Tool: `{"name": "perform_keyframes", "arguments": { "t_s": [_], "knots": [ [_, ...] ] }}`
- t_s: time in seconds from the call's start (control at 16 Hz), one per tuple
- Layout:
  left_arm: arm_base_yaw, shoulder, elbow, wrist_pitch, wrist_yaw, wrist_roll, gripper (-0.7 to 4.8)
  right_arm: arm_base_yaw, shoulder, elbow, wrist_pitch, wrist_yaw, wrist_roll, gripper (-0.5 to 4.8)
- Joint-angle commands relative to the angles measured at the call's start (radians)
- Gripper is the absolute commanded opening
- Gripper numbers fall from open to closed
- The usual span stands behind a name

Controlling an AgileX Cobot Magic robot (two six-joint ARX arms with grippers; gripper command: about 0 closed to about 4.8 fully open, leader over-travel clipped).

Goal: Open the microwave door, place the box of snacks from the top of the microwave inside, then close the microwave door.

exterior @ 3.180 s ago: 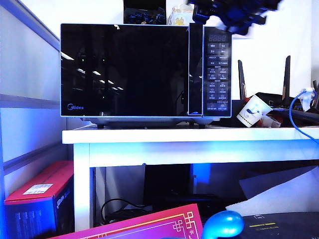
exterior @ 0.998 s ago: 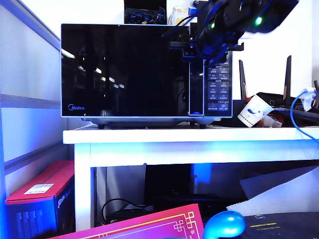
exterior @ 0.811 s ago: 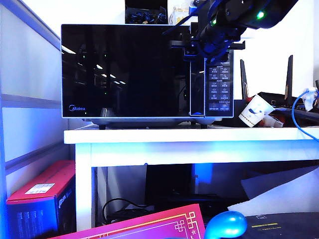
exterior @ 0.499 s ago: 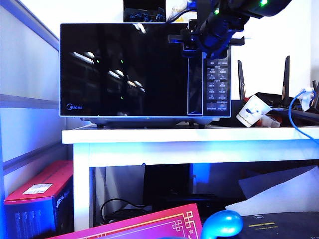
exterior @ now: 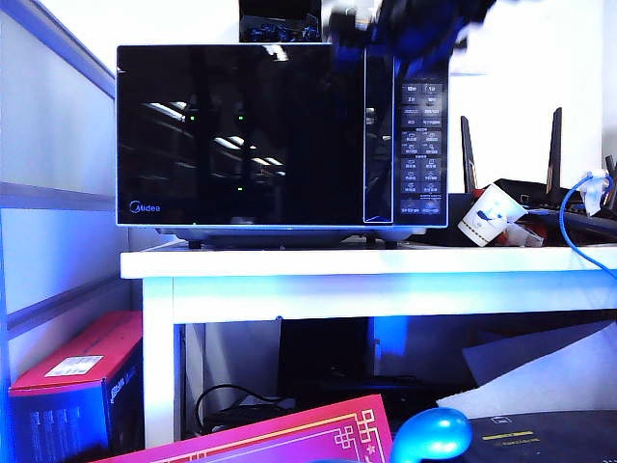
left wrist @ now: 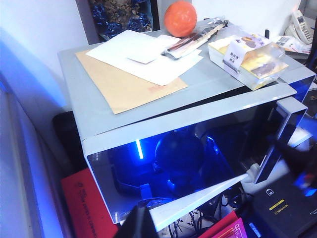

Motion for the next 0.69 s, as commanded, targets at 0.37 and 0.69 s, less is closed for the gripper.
{"name": "perform_keyframes", "arguments": {
  "t_s": [0.37, 0.69],
  "knots": [
    [0.0, -0.004, 0.004, 0.011, 0.005, 0.005, -0.06, -0.018, -0.146, 0.005, 0.0, 0.06, -0.07, 3.76],
    [0.0, -0.004, 0.003, 0.013, 0.005, 0.005, -0.06, -0.245, -0.208, 0.005, -0.06, -0.364, 0.025, 3.67]
  ]
}}
